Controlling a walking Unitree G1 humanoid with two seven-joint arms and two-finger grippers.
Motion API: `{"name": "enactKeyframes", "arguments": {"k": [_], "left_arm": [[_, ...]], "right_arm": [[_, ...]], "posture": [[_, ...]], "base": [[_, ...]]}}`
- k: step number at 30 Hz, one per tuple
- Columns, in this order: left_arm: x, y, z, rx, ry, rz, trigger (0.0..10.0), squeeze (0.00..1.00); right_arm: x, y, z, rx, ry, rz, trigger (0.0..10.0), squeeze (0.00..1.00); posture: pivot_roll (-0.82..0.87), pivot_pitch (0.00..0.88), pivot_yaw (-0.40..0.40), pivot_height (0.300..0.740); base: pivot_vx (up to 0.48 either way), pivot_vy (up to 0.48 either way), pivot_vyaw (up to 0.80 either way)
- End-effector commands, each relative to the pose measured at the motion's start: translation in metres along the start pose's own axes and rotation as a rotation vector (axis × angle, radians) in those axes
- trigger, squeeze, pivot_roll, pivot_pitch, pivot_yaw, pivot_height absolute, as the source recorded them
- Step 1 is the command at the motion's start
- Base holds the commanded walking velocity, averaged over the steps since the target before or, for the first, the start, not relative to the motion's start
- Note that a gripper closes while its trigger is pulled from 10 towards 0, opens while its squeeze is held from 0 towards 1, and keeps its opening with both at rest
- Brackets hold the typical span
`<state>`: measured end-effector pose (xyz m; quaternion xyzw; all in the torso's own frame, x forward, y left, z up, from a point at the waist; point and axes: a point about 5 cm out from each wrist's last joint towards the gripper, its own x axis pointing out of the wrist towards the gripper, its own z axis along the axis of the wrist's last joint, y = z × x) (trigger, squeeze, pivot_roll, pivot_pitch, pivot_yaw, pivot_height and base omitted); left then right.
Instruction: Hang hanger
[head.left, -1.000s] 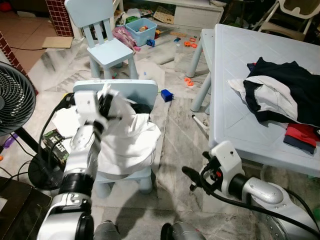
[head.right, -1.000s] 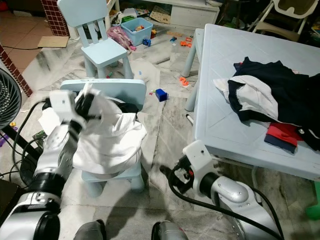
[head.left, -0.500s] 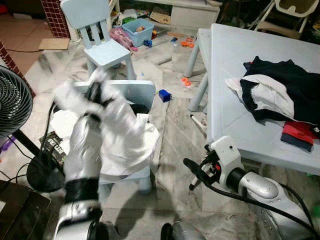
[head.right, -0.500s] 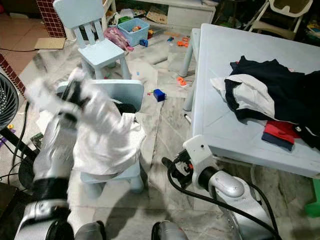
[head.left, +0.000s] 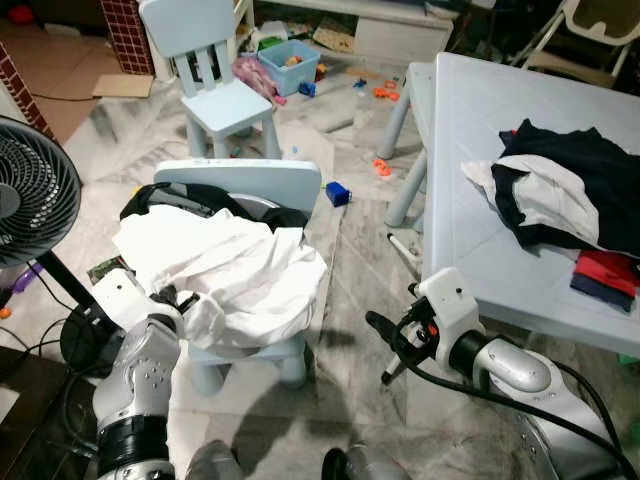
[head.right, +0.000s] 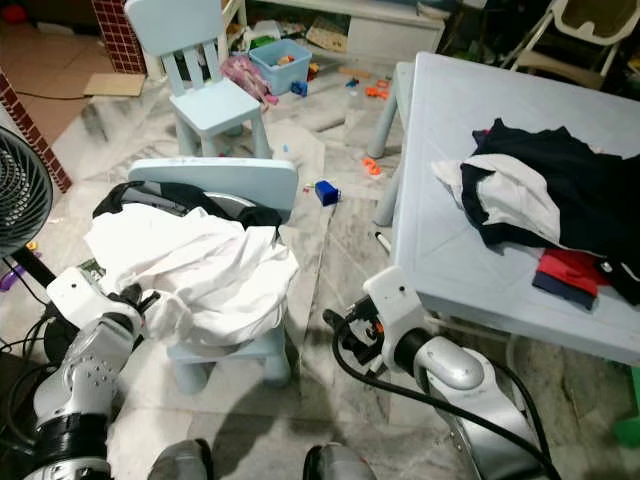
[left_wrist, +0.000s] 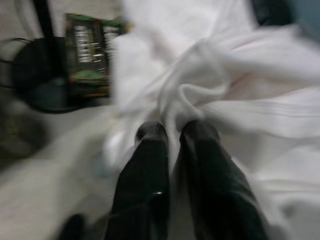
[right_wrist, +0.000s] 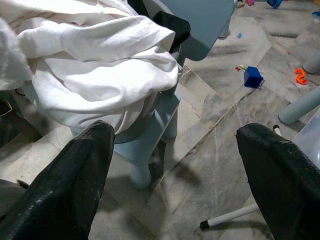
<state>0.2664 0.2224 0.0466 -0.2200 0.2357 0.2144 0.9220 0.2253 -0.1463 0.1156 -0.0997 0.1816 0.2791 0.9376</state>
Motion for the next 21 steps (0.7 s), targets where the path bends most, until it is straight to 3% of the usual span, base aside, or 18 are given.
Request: {"name": "enactKeyframes", "arguments": {"k": [1, 2, 3, 6, 7, 9, 10, 15, 17, 21], "left_arm": [[-0.004, 0.016, -0.007, 0.085, 0.020, 0.088, 10.0, 1.00], [-0.004, 0.016, -0.007, 0.085, 0.020, 0.088, 10.0, 1.00], [-0.006, 0.031, -0.007, 0.169, -0.013, 0.140, 10.0, 1.00], [-0.008, 0.050, -0.007, 0.263, -0.048, 0.191, 10.0, 1.00], [-0.009, 0.065, -0.010, 0.314, -0.061, 0.227, 10.0, 1.00], [-0.010, 0.069, -0.011, 0.332, -0.064, 0.237, 10.0, 1.00], [-0.013, 0.072, -0.008, 0.398, -0.098, 0.239, 10.0, 1.00], [-0.017, 0.066, 0.007, 0.538, -0.245, 0.212, 10.0, 1.00], [-0.025, 0.052, 0.031, 0.636, -0.446, 0.185, 10.0, 1.00], [-0.032, 0.031, 0.052, 0.666, -0.603, 0.129, 10.0, 1.00]], "right_arm": [[0.001, 0.000, -0.001, -0.012, 0.005, 0.008, 10.0, 0.00], [0.001, 0.000, -0.001, -0.012, 0.005, 0.008, 10.0, 0.00], [0.002, -0.001, -0.001, -0.015, 0.004, 0.008, 10.0, 0.00], [0.002, -0.003, 0.000, -0.017, 0.003, 0.001, 10.0, 0.00], [0.003, -0.005, -0.001, -0.019, 0.002, -0.005, 10.0, 0.00], [0.003, -0.005, -0.001, -0.018, 0.002, -0.007, 10.0, 0.00], [0.004, -0.004, -0.001, -0.018, 0.000, -0.006, 10.0, 0.00], [0.005, -0.001, 0.000, -0.024, -0.003, 0.004, 10.0, 0.00], [0.005, -0.002, 0.000, -0.027, -0.003, 0.004, 10.0, 0.00], [0.006, -0.003, 0.000, -0.030, -0.005, 0.000, 10.0, 0.00]], "posture": [[-0.05, 0.095, -0.102, 0.740], [-0.05, 0.095, -0.102, 0.740], [-0.05, 0.095, -0.103, 0.740], [-0.05, 0.095, -0.103, 0.740], [-0.04, 0.096, -0.101, 0.740], [-0.04, 0.096, -0.101, 0.740], [-0.04, 0.096, -0.101, 0.740], [-0.04, 0.095, -0.104, 0.740], [-0.04, 0.091, -0.106, 0.740], [-0.04, 0.089, -0.106, 0.740]], "base": [[0.000, 0.000, 0.00], [0.000, 0.000, 0.00], [0.000, 0.000, 0.00], [0.000, 0.000, 0.00], [0.000, 0.000, 0.00], [0.000, 0.000, 0.00], [0.000, 0.000, 0.00], [0.000, 0.000, 0.00], [0.000, 0.000, 0.00], [0.000, 0.000, 0.00]]}}
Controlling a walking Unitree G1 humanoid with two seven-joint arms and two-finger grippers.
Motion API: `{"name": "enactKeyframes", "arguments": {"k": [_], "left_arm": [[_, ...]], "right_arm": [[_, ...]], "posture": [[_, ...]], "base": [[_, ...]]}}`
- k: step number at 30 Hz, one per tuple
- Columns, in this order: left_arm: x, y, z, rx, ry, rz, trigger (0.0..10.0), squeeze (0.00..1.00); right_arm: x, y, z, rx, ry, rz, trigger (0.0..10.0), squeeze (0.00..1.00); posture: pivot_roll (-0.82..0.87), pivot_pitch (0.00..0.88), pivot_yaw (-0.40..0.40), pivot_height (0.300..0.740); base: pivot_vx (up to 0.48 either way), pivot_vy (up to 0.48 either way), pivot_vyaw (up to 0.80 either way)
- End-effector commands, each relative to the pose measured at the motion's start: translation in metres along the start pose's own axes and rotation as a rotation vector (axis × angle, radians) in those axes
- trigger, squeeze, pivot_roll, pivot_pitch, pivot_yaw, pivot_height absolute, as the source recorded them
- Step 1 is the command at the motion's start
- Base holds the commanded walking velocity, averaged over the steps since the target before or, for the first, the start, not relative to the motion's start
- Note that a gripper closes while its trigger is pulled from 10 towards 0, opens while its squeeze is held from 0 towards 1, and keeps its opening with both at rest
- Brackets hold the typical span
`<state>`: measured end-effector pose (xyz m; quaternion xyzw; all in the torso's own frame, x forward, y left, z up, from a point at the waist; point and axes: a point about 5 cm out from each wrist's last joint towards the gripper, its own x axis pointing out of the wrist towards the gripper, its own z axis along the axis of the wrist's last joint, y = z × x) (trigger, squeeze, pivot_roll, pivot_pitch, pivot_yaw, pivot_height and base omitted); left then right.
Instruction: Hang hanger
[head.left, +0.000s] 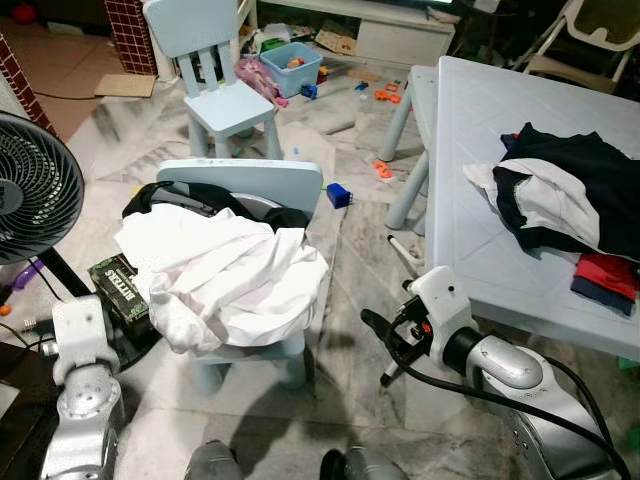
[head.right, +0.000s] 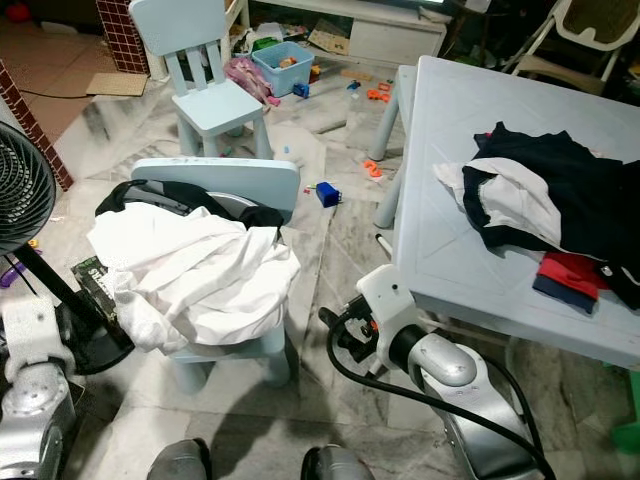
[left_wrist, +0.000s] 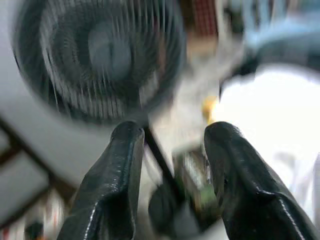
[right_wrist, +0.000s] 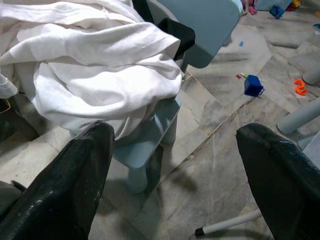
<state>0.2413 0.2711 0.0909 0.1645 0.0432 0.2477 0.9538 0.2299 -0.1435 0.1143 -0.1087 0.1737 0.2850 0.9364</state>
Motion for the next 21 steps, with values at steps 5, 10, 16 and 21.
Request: {"name": "enactKeyframes", "arguments": {"k": [5, 10, 16, 21], "left_arm": [[0.007, -0.028, 0.046, -0.023, -0.190, -0.126, 10.0, 1.00], [0.009, -0.059, 0.041, -0.093, -0.074, -0.297, 10.0, 1.00], [0.023, -0.053, 0.017, -0.145, 0.117, -0.248, 10.0, 0.85], [0.033, -0.064, 0.004, -0.144, 0.231, -0.321, 10.0, 0.00]], "right_arm": [[0.004, -0.002, 0.001, -0.009, -0.001, -0.003, 10.0, 0.00], [0.006, -0.002, 0.002, -0.017, -0.008, 0.000, 10.0, 0.00], [0.005, -0.003, 0.001, -0.020, -0.007, -0.007, 10.0, 0.00], [0.005, -0.002, 0.001, -0.018, -0.007, -0.003, 10.0, 0.00]], "posture": [[-0.03, 0.083, -0.109, 0.740], [-0.03, 0.078, -0.105, 0.740], [-0.04, 0.078, -0.104, 0.740], [-0.04, 0.080, -0.108, 0.740]], "base": [[0.000, 0.000, 0.00], [0.000, 0.000, 0.00], [0.000, 0.000, 0.00], [0.000, 0.000, 0.00]]}}
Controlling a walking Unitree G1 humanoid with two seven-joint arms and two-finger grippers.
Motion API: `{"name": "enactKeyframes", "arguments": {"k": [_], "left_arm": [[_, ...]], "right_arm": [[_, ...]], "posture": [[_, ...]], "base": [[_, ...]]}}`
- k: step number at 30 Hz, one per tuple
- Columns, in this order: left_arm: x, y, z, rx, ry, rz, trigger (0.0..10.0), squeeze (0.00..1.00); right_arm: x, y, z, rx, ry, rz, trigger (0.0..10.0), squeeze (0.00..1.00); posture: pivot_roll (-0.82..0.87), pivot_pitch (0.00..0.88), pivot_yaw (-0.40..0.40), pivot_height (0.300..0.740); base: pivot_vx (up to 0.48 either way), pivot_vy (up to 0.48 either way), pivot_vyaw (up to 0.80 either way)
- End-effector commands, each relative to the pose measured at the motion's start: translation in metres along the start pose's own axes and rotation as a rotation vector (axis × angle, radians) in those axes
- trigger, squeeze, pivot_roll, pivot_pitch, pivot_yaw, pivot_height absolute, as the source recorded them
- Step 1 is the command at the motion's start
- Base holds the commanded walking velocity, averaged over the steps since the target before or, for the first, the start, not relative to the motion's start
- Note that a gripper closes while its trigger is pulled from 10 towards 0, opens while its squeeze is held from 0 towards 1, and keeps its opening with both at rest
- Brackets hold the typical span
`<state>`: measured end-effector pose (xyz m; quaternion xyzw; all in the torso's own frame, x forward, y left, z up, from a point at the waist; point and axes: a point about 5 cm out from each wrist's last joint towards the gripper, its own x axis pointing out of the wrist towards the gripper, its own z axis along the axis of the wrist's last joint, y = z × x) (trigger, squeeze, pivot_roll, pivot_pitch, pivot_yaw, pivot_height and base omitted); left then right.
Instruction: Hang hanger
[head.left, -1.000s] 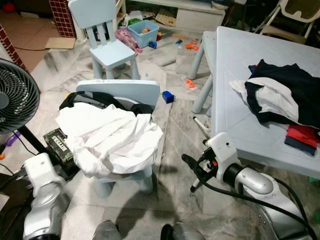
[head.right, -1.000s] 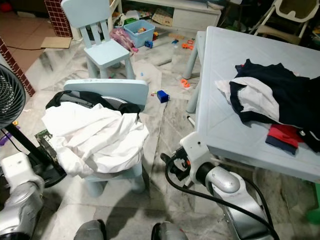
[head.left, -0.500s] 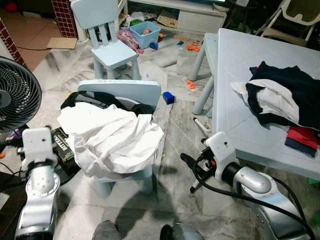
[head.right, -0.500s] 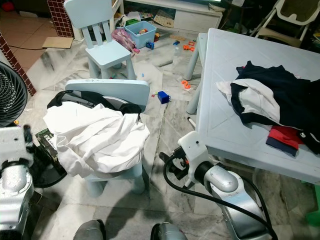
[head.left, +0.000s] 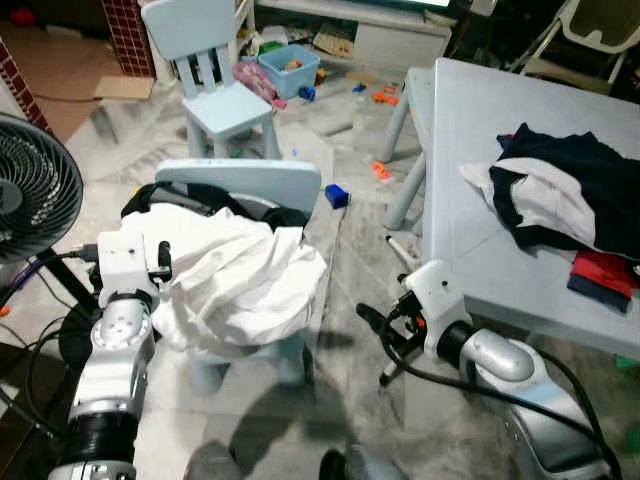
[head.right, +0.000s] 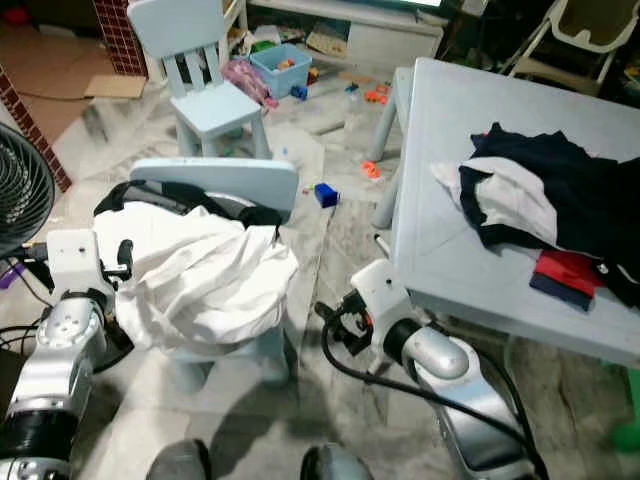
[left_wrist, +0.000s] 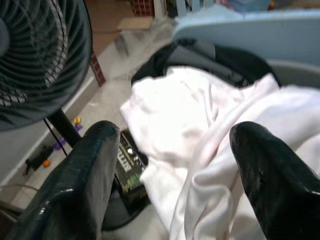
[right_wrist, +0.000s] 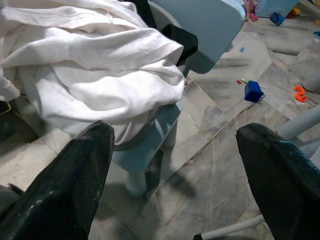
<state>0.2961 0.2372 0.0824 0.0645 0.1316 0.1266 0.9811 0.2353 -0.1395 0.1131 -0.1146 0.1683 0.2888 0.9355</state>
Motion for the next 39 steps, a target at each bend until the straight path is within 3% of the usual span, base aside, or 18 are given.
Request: {"name": "enactKeyframes", "arguments": {"k": [1, 3, 8, 10, 11, 12, 16, 22, 28, 33, 39], "left_arm": [[0.004, -0.006, -0.007, -0.002, 0.056, -0.033, 10.0, 0.00], [0.014, -0.014, -0.014, 0.008, 0.111, -0.070, 10.0, 0.00], [0.017, -0.036, -0.030, 0.034, 0.224, -0.248, 10.0, 0.00], [0.016, -0.037, -0.036, 0.038, 0.254, -0.281, 10.0, 0.00], [0.016, -0.039, -0.041, 0.043, 0.271, -0.313, 8.2, 0.00], [0.015, -0.039, -0.045, 0.049, 0.292, -0.322, 0.0, 0.00], [0.010, -0.037, -0.063, 0.075, 0.350, -0.346, 0.0, 0.00], [0.010, -0.032, -0.064, 0.037, 0.299, -0.322, 0.0, 0.00], [0.020, -0.022, -0.044, -0.041, 0.177, -0.250, 0.0, 0.00], [0.022, -0.020, -0.041, -0.040, 0.157, -0.246, 0.0, 0.00], [0.035, -0.023, -0.013, -0.097, 0.075, -0.248, 0.0, 0.00]], "right_arm": [[-0.002, -0.003, 0.000, -0.002, 0.000, -0.008, 10.0, 0.00], [-0.001, -0.001, 0.001, -0.004, -0.003, -0.002, 10.0, 0.00], [-0.002, -0.003, 0.001, -0.007, 0.000, -0.006, 10.0, 0.00], [-0.003, -0.003, 0.000, -0.009, 0.005, -0.008, 10.0, 0.00], [-0.003, -0.003, -0.001, -0.010, 0.007, -0.008, 10.0, 0.00], [-0.003, -0.003, -0.001, -0.010, 0.007, -0.008, 10.0, 0.00], [-0.002, -0.002, 0.000, -0.013, 0.005, -0.007, 10.0, 0.00], [-0.001, -0.002, -0.002, -0.017, 0.010, -0.003, 10.0, 0.00], [0.006, -0.002, 0.000, -0.019, -0.004, -0.006, 10.0, 0.00], [0.008, -0.002, 0.001, -0.016, -0.013, -0.018, 10.0, 0.00], [0.008, -0.007, 0.002, -0.007, -0.031, -0.069, 10.0, 0.00]], "posture": [[-0.04, 0.080, -0.108, 0.740], [-0.05, 0.077, -0.106, 0.740], [-0.06, 0.077, -0.105, 0.740], [-0.06, 0.075, -0.103, 0.740], [-0.06, 0.075, -0.103, 0.740], [-0.06, 0.071, -0.099, 0.740], [-0.06, 0.067, -0.095, 0.740], [-0.05, 0.059, -0.096, 0.740], [-0.03, 0.042, -0.089, 0.740], [-0.04, 0.031, -0.067, 0.740], [-0.04, 0.034, -0.047, 0.740]], "base": [[0.000, 0.000, 0.00], [0.000, 0.000, 0.00], [0.000, 0.000, 0.00], [0.000, 0.000, 0.00], [0.000, 0.000, 0.00], [0.000, 0.000, 0.00], [0.000, 0.000, 0.00], [0.000, 0.000, 0.00], [0.000, 0.000, 0.00], [0.000, 0.000, 0.00], [0.000, 0.000, 0.00]]}}
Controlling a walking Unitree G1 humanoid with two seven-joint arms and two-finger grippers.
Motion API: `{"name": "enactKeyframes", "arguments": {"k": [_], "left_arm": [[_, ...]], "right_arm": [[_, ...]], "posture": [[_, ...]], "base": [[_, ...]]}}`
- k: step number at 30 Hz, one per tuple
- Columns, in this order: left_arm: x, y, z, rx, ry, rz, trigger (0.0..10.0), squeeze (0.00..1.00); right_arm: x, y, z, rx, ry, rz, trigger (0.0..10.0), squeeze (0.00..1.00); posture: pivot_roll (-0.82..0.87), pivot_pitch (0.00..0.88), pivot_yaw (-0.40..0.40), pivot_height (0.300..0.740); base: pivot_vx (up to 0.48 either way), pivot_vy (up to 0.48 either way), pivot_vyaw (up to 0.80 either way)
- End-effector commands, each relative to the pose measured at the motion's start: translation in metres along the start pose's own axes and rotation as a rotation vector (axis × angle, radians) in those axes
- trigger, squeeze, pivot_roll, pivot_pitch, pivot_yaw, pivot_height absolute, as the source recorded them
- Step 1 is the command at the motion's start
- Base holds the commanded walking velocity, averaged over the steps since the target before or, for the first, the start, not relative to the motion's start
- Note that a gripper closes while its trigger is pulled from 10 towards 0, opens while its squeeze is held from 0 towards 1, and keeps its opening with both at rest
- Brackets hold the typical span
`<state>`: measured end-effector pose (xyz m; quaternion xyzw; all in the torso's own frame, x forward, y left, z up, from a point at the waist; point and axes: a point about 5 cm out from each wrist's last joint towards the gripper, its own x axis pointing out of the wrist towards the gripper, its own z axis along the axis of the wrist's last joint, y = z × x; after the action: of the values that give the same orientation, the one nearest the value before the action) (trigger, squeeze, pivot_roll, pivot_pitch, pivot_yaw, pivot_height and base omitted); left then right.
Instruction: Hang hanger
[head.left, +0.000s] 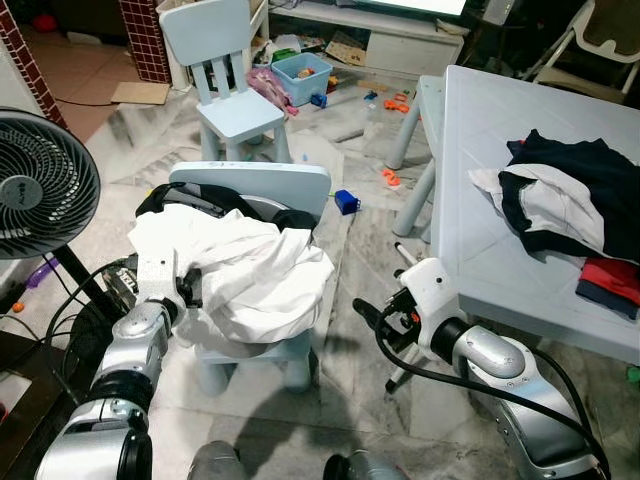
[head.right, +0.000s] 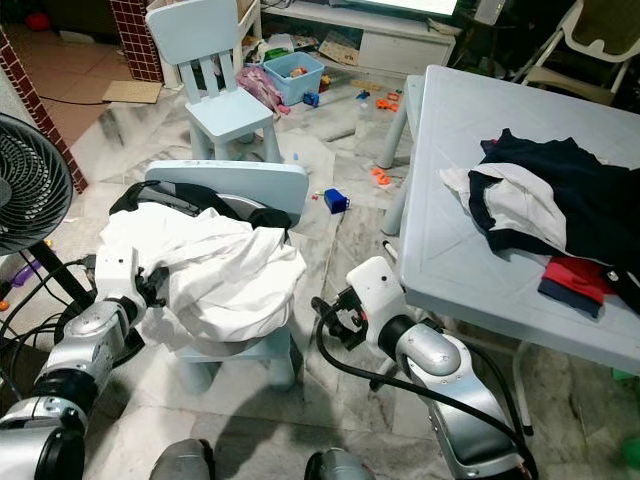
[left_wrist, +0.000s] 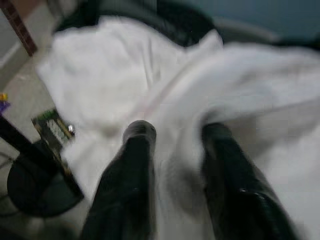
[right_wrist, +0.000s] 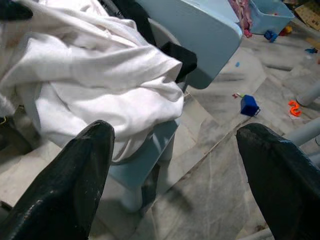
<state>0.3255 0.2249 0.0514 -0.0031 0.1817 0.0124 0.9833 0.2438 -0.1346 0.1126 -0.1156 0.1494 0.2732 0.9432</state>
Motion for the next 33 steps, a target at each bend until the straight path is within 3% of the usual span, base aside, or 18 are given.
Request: {"name": "enactKeyframes", "arguments": {"k": [1, 3, 5, 8, 11, 14, 16, 23, 26, 28, 29, 33], "left_arm": [[0.004, 0.000, 0.013, -0.008, -0.043, 0.000, 0.0, 0.00], [0.010, -0.002, 0.044, -0.035, -0.154, 0.000, 0.0, 0.00], [0.011, -0.003, 0.053, -0.040, -0.187, -0.004, 0.0, 0.00], [0.018, -0.013, 0.094, -0.032, -0.291, -0.046, 0.0, 0.00], [0.019, -0.019, 0.116, 0.016, -0.338, -0.075, 0.0, 0.00], [0.019, -0.028, 0.119, 0.072, -0.346, -0.122, 0.0, 0.00], [0.017, -0.040, 0.110, 0.161, -0.353, -0.181, 0.0, 0.00], [0.010, -0.055, 0.075, 0.254, -0.315, -0.232, 0.0, 0.00], [0.003, -0.054, 0.060, 0.252, -0.314, -0.216, 7.2, 0.00], [0.000, -0.053, 0.055, 0.258, -0.315, -0.205, 7.2, 0.00], [-0.005, -0.049, 0.040, 0.248, -0.288, -0.172, 10.0, 0.00], [-0.013, -0.046, 0.019, 0.222, -0.229, -0.128, 10.0, 0.00]], "right_arm": [[0.000, -0.007, -0.001, 0.002, -0.001, -0.041, 10.0, 0.00], [0.001, -0.009, 0.000, 0.002, -0.013, -0.077, 10.0, 0.00], [0.001, -0.009, 0.000, 0.001, -0.015, -0.086, 10.0, 0.00], [0.003, -0.012, -0.001, 0.000, -0.014, -0.104, 10.0, 0.00], [0.004, -0.012, 0.000, 0.001, -0.022, -0.110, 10.0, 0.00], [0.004, -0.014, -0.001, 0.004, -0.024, -0.127, 10.0, 0.00], [0.003, -0.012, -0.003, 0.008, -0.021, -0.128, 10.0, 0.00], [-0.001, -0.010, -0.002, 0.033, -0.052, -0.131, 10.0, 0.00], [-0.005, -0.012, -0.002, 0.048, -0.063, -0.147, 10.0, 0.00], [-0.006, -0.013, -0.002, 0.052, -0.066, -0.152, 10.0, 0.00], [-0.009, -0.013, -0.003, 0.065, -0.073, -0.158, 10.0, 0.00], [-0.015, -0.010, -0.003, 0.078, -0.080, -0.154, 10.0, 0.00]], "posture": [[-0.04, 0.033, -0.042, 0.740], [-0.04, 0.029, -0.037, 0.740], [-0.04, 0.028, -0.037, 0.740], [-0.04, 0.023, -0.033, 0.740], [-0.04, 0.018, -0.019, 0.740], [-0.04, 0.019, -0.011, 0.740], [-0.04, 0.022, -0.012, 0.740], [-0.04, 0.033, -0.019, 0.740], [-0.04, 0.043, -0.023, 0.740], [-0.04, 0.043, -0.023, 0.740], [-0.04, 0.054, -0.026, 0.740], [-0.04, 0.069, -0.039, 0.740]], "base": [[0.000, 0.000, 0.00], [0.000, 0.000, 0.00], [0.000, 0.000, 0.00], [0.000, 0.000, 0.00], [0.000, 0.000, 0.00], [0.000, 0.000, 0.00], [0.000, 0.000, 0.00], [0.000, 0.000, 0.00], [0.000, 0.000, 0.00], [0.000, 0.000, 0.00], [0.000, 0.000, 0.00], [0.000, 0.000, 0.00]]}}
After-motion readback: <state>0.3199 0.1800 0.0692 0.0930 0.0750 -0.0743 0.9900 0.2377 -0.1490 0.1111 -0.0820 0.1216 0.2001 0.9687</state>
